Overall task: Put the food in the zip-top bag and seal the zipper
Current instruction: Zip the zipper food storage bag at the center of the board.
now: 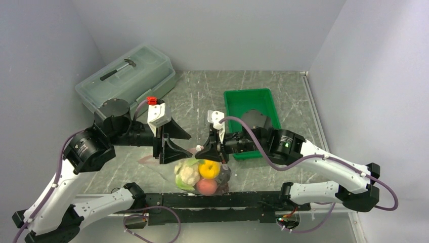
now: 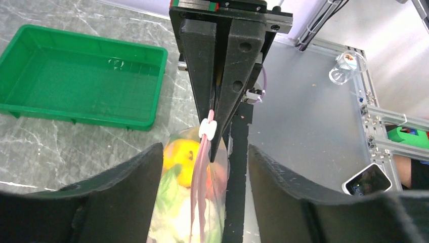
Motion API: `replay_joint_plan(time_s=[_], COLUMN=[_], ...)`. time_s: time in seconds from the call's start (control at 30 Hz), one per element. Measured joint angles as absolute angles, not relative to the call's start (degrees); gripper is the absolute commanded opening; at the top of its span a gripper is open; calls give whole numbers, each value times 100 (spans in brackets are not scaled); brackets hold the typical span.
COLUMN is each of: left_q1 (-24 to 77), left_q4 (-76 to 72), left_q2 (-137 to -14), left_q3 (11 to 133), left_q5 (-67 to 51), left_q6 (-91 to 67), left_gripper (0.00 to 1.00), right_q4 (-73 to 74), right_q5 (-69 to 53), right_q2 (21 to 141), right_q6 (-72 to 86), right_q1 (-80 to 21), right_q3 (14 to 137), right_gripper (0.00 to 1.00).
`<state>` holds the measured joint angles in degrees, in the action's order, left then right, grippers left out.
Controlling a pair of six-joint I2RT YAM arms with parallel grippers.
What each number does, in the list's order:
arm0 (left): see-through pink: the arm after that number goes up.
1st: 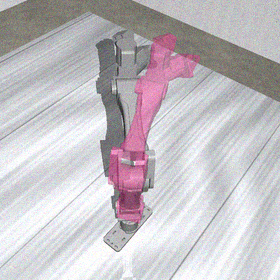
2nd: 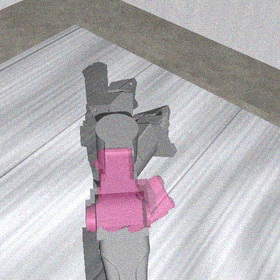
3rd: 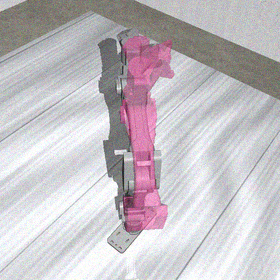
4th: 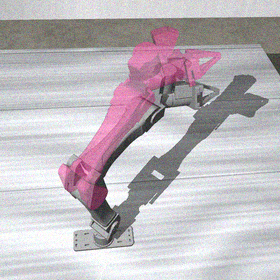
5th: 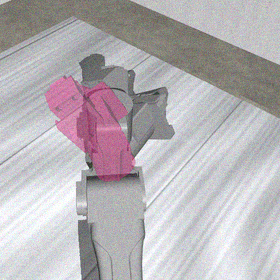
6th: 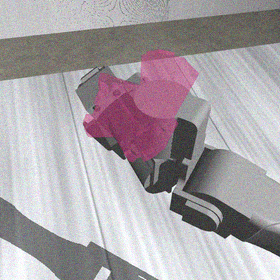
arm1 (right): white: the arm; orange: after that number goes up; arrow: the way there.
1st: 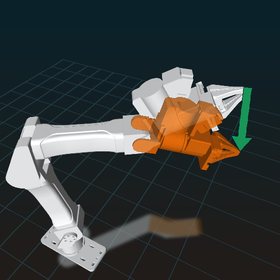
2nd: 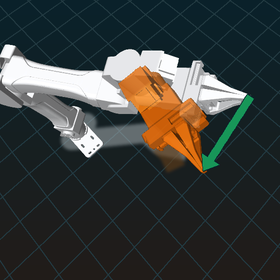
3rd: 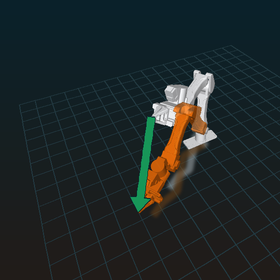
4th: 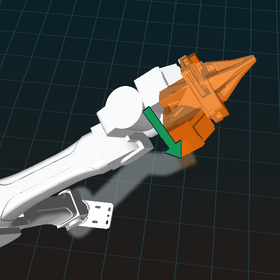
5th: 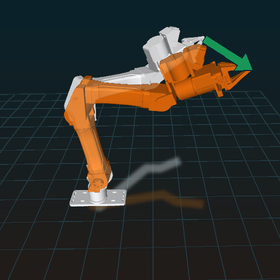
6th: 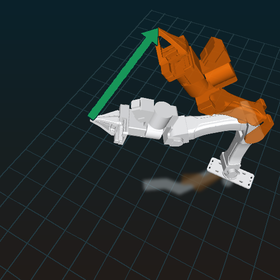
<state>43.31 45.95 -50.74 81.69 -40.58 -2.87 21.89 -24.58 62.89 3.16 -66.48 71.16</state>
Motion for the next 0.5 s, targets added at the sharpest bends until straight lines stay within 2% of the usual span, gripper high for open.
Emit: replay_joint_plan(time_s=[0.27,0.37,0.5], left_q1=[4333,4333,4333], left_q4=[4237,4088,3972], left_q2=[-5207,-5299,-5365], left_q3=[8060,8023,7926], left_q5=[-4226,-4287,-4392], left_q6=[-377,-412,-438], left_gripper=[73,69,58], right_q4=[2379,2401,2403], right_q5=[-2729,-2770,-2788], right_q2=[6326,6346,6416], right_q6=[316,318,327], right_q1=[-6648,-6648,-6648], right_q3=[7356,7367,7367], right_gripper=[0,0,0])
